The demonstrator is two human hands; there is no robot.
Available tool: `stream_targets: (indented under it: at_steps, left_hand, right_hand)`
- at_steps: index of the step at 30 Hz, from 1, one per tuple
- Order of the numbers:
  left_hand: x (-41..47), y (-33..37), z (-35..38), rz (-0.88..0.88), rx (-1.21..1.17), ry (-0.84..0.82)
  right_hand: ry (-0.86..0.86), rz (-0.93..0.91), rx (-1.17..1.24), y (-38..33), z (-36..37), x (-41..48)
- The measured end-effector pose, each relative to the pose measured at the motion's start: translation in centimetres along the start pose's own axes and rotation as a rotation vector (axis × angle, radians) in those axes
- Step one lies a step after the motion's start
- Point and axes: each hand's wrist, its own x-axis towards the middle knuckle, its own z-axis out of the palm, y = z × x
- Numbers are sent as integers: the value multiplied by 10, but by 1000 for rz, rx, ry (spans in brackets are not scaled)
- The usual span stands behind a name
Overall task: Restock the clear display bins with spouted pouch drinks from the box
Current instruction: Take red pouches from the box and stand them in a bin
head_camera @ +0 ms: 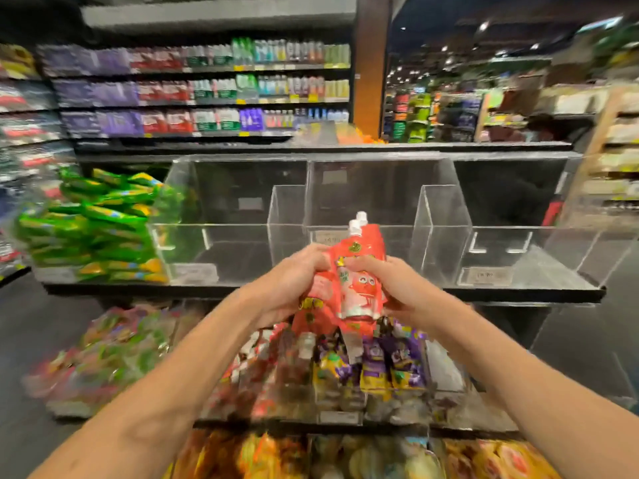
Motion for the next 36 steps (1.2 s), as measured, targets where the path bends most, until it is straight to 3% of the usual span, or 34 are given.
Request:
stream_targets:
  at_steps: [2,8,14,22,27,30,36]
  left_hand:
    - [20,21,-7,98,138,-71]
    - [73,93,-23,192,382,15]
    - [123,130,-6,388,924,176]
    - [185,125,-10,412,1039,323]
    - [217,80,-17,180,1587,48]
    - [240,58,-22,182,1859,-67]
    - [262,45,-16,16,2064,-233]
  right_hand:
    - [31,-29,8,-19,-6,16]
    - [87,-140,-85,-92,-27,50]
    - [114,-106,-158,-115,-63,89]
    - [194,-47,-76,-105,-104,131]
    - [172,-41,-96,-98,-108,145]
    - [152,-20,-109,-92,-101,154]
    - [149,7,-96,-86,-101,164]
